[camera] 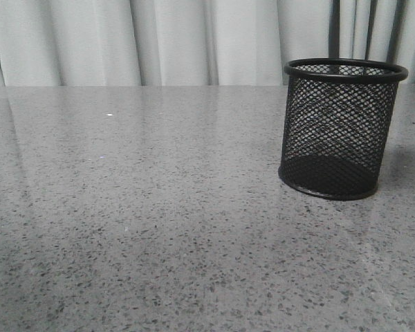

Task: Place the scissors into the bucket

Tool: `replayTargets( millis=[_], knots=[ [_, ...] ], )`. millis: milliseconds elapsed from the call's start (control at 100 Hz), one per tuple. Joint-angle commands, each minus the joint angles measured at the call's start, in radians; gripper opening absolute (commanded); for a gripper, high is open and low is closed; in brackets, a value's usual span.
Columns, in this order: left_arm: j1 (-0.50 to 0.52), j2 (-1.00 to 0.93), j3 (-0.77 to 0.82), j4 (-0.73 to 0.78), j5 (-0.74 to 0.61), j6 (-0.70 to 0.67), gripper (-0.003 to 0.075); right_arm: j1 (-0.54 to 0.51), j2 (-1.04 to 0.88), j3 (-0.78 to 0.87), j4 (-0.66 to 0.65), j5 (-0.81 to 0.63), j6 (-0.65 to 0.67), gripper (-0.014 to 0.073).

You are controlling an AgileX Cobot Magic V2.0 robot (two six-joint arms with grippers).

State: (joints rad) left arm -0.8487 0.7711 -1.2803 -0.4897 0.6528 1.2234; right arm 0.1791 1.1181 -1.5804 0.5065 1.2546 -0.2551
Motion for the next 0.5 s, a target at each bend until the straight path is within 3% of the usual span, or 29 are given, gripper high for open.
replayTargets(
  millis=[0, 200, 490],
  knots=[
    [-0.005, -0.038, -0.028, -0.008, -0.016, -0.022, -0.0020, 0.001, -0.006, -0.053, -0.006, 0.051, 0.039, -0.0060],
    [-0.005, -0.096, -0.028, 0.125, 0.120, -0.056, -0.0020, 0.012, -0.040, 0.046, -0.112, 0.053, 0.126, -0.0060],
    [-0.005, -0.126, -0.028, 0.227, 0.315, -0.166, -0.0020, 0.016, -0.106, 0.259, -0.136, 0.053, 0.148, -0.0060]
  ],
)
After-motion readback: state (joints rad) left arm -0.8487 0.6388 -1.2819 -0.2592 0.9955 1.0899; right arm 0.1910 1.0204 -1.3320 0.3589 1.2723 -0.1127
